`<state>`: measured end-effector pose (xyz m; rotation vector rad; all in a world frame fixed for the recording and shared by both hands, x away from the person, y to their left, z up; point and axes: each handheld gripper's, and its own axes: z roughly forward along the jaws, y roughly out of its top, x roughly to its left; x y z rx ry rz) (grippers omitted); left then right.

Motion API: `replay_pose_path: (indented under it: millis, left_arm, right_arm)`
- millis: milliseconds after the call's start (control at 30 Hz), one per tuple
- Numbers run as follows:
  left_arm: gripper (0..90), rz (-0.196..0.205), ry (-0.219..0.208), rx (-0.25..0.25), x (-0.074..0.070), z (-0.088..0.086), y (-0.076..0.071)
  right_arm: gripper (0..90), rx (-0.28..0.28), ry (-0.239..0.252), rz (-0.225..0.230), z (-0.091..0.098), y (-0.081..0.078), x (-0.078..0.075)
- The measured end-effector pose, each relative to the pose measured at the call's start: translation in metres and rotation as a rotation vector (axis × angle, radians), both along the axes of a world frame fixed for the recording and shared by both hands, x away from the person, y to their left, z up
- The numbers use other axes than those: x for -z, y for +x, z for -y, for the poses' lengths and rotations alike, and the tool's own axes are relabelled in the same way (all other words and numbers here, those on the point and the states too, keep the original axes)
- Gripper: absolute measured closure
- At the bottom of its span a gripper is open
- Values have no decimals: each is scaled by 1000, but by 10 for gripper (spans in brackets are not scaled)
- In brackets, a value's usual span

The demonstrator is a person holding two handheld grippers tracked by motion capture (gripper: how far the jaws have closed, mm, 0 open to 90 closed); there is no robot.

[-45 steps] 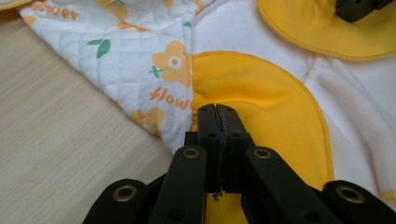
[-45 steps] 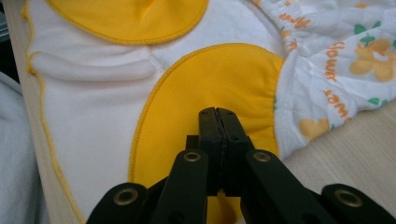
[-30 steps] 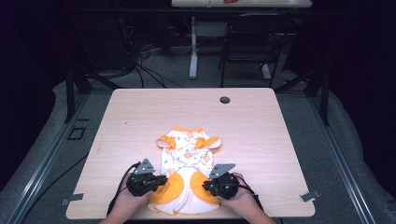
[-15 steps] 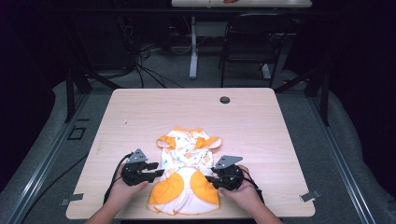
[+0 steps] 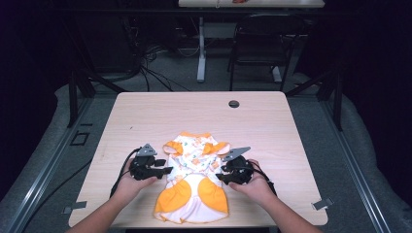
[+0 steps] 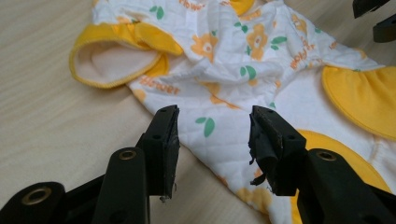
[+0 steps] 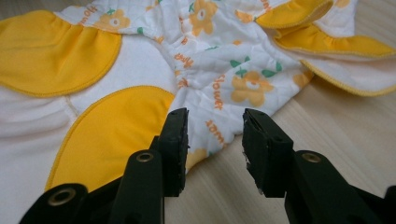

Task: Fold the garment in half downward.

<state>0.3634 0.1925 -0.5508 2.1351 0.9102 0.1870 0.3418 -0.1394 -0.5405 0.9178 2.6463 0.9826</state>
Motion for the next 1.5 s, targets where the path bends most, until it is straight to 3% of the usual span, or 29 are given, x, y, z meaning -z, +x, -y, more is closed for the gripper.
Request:
replay_pose_path:
  millis: [133,267,333,500,800,900,1067,1100,1367,1433,1500]
  left_arm:
    - [559,-3,0,12,-6,3,7]
    - [571,13,30,34,-14,8,16]
    - [580,12,26,46,-18,13,24]
    - [598,27,39,46,-22,18,37]
    - [637,8,43,23,-26,26,69]
    - [643,30,66,23,-23,30,82]
    - [626,59,93,18,-21,38,90]
    - [611,65,92,18,-20,40,91]
    - [556,34,82,3,-17,47,107]
    - [564,39,81,0,-17,47,108]
    - [599,42,88,-3,-18,47,110]
  right_arm:
    - [592,-13,-23,14,-7,7,-11]
    - [611,-7,-54,28,-11,16,-19]
    - [653,-19,-46,-2,-14,27,-24]
    - [660,-12,-52,-5,-19,41,-27]
    - [669,8,-66,2,-24,76,-26]
    - [667,14,-61,-24,-27,92,-26]
    - [632,16,-59,-18,-32,106,-24]
    - [609,39,-32,-38,-34,114,-23]
    - [587,65,-48,-20,-43,134,-18]
    - [600,72,-40,-22,-45,135,-17]
    - [628,75,-63,-15,-46,137,-19]
